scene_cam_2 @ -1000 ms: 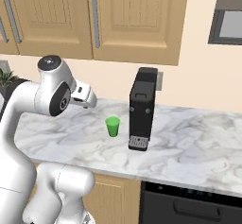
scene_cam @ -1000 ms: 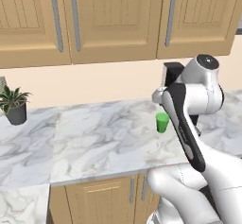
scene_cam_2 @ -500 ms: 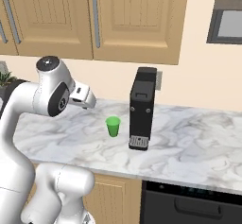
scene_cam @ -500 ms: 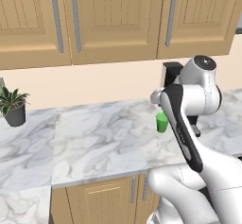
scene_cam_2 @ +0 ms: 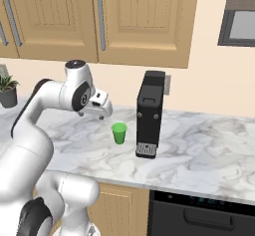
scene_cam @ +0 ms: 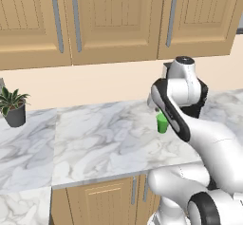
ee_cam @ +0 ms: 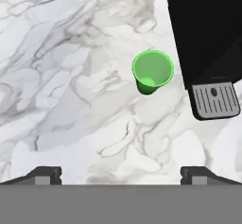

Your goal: Place the pitcher and cup on the dining counter for serving.

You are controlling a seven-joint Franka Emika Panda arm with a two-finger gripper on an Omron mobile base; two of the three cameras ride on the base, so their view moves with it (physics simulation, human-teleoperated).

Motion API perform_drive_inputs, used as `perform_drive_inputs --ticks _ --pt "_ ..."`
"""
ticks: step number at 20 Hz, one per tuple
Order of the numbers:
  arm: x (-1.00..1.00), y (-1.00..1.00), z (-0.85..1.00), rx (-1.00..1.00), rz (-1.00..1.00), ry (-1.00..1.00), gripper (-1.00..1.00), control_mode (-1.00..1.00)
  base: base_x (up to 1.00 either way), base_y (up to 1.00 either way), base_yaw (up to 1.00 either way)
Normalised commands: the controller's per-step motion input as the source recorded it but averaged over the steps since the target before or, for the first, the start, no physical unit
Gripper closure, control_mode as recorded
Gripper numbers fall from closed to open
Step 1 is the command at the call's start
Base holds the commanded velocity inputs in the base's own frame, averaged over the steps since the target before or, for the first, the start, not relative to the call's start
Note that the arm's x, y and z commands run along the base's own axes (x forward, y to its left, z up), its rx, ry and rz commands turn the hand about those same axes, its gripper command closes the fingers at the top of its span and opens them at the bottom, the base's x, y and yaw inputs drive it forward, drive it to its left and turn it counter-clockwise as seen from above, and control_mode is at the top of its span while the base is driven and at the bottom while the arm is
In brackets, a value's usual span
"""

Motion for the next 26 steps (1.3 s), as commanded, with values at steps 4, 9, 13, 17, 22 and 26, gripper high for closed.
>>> perform_drive_inputs --ticks 4,9,13,17,22,26 --pt "0.57 -0.09 -0.59 -0.07 0.0 0.06 -1.0 -1.0 0.0 0.0 0.0" --pt "0.54 -0.06 -0.54 -0.01 0.0 0.0 -1.0 -1.0 0.0 0.0 0.0" --pt "0.52 0.0 -0.57 0.0 0.0 -0.01 -1.0 -1.0 0.0 0.0 0.0" --pt "0.44 0.0 -0.57 0.0 0.0 -0.05 -1.0 -1.0 0.0 0.0 0.0" --pt "0.33 -0.02 -0.56 0.0 0.0 -0.02 -1.0 -1.0 0.0 0.0 0.0" --pt "0.23 -0.1 -0.45 0.0 0.0 -0.02 -1.0 -1.0 0.0 0.0 0.0"
